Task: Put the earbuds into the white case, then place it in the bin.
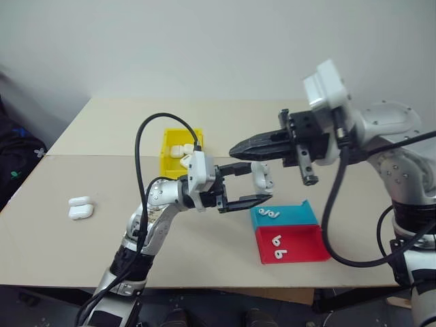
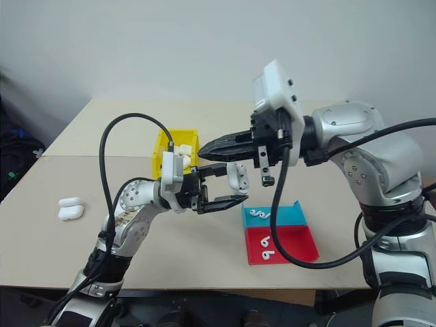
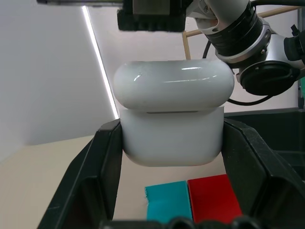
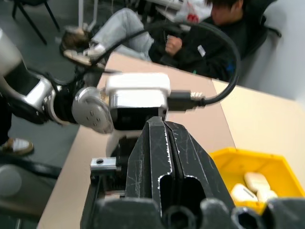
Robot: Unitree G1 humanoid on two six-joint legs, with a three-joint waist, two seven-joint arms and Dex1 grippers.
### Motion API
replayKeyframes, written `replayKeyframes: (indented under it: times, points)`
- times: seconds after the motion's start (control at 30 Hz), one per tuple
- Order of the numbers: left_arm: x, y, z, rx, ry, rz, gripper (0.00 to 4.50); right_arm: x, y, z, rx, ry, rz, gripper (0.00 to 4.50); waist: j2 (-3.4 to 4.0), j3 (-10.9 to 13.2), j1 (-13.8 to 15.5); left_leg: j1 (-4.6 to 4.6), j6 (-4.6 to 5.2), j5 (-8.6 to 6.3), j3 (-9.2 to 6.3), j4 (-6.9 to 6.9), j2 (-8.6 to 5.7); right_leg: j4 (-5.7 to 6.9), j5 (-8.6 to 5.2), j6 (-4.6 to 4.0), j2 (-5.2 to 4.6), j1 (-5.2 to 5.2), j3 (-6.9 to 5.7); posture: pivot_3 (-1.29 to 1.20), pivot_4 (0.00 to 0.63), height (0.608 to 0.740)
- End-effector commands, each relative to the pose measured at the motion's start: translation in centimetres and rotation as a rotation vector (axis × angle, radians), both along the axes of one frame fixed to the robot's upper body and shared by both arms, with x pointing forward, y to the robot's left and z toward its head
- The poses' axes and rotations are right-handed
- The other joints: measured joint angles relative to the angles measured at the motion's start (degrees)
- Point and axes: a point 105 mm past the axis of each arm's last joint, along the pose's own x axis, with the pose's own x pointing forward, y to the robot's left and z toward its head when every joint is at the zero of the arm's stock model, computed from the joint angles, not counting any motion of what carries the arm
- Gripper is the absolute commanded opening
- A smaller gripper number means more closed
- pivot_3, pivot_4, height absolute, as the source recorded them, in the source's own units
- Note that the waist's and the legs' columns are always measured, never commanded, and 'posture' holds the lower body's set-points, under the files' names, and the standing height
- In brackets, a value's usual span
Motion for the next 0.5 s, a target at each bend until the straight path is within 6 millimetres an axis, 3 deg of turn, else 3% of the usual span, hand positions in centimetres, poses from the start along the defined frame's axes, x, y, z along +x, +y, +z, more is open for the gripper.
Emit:
replayKeyframes:
  times: [0.03, 0.3, 0.5]
  points:
    - [-0.6, -0.1, 1.5, -0.055, -0.058, -0.018, 2.78, -0.2, -0.5, 0.0, -0.023, -0.102, 0.017, 0.05, 0.0, 0.0, 0.02, 0.01, 0.0, 0.0, -0.01, 0.0, 0.0, 0.0, 0.0, 0.0, 0.01, 0.0, -0.01, 0.0, 0.15, 0.74]
    - [-0.8, 0.6, 1.7, -0.082, -0.061, -0.017, 2.78, 0.2, -2.3, -1.1, -0.067, -0.148, -0.037, 0.05, 0.0, 0.0, -0.04, 0.03, 0.0, 0.0, -0.01, 0.0, 0.0, 0.02, 0.0, 0.0, 0.01, 0.01, -0.01, 0.0, 0.15, 0.74]
    - [-0.6, 0.5, 1.8, -0.099, -0.06, -0.007, 2.78, -0.3, -3.0, 1.5, 0.068, -0.175, -0.033, 0.05, 0.0, 0.0, -0.02, 0.05, 0.0, 0.0, -0.01, 0.01, 0.0, 0.03, 0.0, 0.0, 0.01, 0.02, 0.0, 0.0, 0.15, 0.74]
